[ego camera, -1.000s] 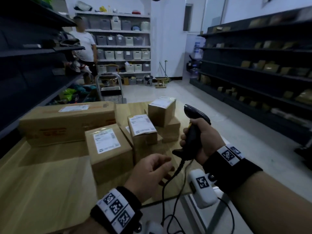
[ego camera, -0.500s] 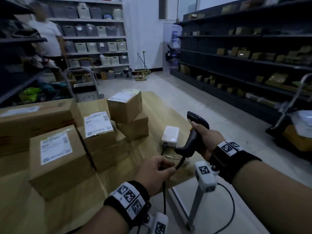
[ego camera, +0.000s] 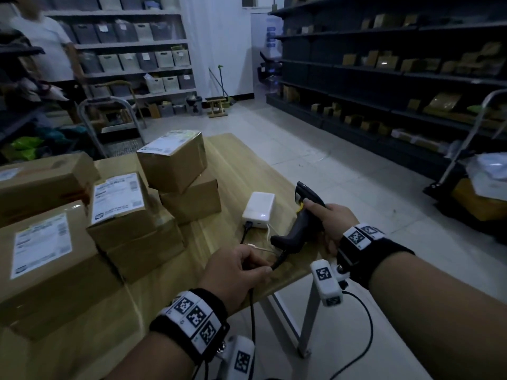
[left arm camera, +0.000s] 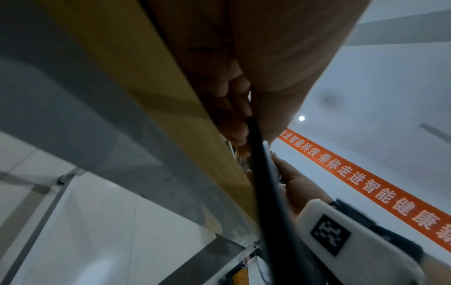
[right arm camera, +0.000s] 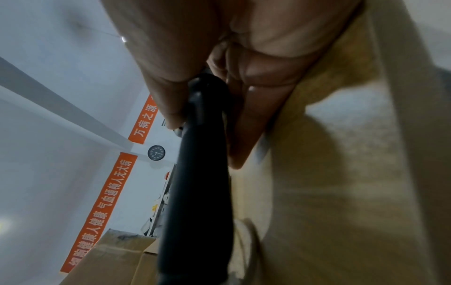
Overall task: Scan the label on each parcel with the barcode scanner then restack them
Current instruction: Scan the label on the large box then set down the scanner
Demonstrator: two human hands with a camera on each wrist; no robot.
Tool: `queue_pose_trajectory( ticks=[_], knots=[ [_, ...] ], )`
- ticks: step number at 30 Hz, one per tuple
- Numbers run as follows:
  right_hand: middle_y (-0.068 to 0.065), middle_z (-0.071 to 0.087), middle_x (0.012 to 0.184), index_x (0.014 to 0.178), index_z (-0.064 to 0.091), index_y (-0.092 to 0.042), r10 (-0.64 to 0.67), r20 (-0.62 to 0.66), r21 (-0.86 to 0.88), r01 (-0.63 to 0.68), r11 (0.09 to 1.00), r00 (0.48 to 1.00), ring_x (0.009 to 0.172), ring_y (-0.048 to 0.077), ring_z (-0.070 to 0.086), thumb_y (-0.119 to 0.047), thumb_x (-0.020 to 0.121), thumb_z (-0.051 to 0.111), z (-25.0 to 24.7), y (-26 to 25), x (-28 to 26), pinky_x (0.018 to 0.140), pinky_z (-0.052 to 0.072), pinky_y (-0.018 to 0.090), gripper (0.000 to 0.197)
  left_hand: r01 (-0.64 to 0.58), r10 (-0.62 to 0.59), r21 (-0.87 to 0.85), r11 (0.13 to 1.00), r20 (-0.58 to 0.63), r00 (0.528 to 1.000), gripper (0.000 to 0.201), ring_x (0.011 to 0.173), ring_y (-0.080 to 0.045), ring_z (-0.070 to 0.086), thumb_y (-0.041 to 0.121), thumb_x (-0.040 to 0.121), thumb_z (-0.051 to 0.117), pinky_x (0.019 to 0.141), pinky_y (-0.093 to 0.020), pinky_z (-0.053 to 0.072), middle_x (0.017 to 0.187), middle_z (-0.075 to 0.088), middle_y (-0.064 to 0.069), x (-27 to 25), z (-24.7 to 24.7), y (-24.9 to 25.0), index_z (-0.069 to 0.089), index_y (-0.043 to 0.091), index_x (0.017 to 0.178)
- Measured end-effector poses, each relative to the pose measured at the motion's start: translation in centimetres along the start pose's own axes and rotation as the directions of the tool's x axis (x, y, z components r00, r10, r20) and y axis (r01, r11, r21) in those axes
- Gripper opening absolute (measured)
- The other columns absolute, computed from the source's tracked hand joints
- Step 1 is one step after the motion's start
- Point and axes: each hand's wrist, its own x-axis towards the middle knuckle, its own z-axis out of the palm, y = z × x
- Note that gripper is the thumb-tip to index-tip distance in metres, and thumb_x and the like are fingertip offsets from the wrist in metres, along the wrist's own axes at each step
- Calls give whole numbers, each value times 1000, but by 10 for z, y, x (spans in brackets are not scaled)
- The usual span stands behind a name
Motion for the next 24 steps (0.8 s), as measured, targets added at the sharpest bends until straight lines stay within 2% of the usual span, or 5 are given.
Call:
queue_pose_trajectory(
  ticks=[3, 7, 10, 15, 24],
  knots=[
    [25, 82, 99, 94, 79, -5, -57, -23, 23, 58, 998, 998, 81, 32, 80, -35, 92, 85, 4, 9, 5, 78, 69, 47, 31, 5, -5, -8, 1000, 3, 1000, 11, 78, -11, 76, 21, 88, 94, 66, -19, 60, 83, 83, 4, 1, 0, -2, 83, 23, 84],
    [12, 84, 90, 90, 86, -17, -153, -73, -47, 150, 988, 986, 91, 37, 81, -48, 84, 84, 4, 20, 6, 89, 65, 59, 31, -19, 19, 15, 1000, -11, 1000, 11, 77, -11, 76, 23, 87, 95, 63, -18, 58, 82, 82, 6, 1, -1, -5, 84, 25, 83],
    [1, 85, 90, 98, 87, -26, -204, -102, -53, 199, 978, 974, 91, 24, 81, -39, 91, 81, 3, 24, 7, 93, 66, 49, 16, -20, 21, 29, 999, -22, 1000, 13, 75, -14, 76, 24, 85, 96, 62, -20, 60, 80, 82, 3, 2, 0, -5, 84, 24, 82],
    [-15, 77, 98, 127, 81, -25, -265, -121, -131, 249, 960, 957, 96, 11, 74, -37, 96, 79, 2, 21, 3, 95, 61, 37, 34, -33, 36, 68, 997, -46, 998, 15, 71, -9, 74, 27, 84, 97, 60, -18, 57, 79, 81, 3, 3, 3, -6, 83, 24, 80],
    [1, 79, 127, 138, 75, -16, -298, -230, -145, 270, 952, 926, 115, 19, 73, -32, 92, 84, 8, 26, 2, 109, 56, 37, 49, -37, 44, 76, 996, -88, 995, 19, 65, -1, 70, 25, 82, 98, 56, -14, 53, 76, 79, 3, 1, 4, -5, 80, 24, 77]
  ],
)
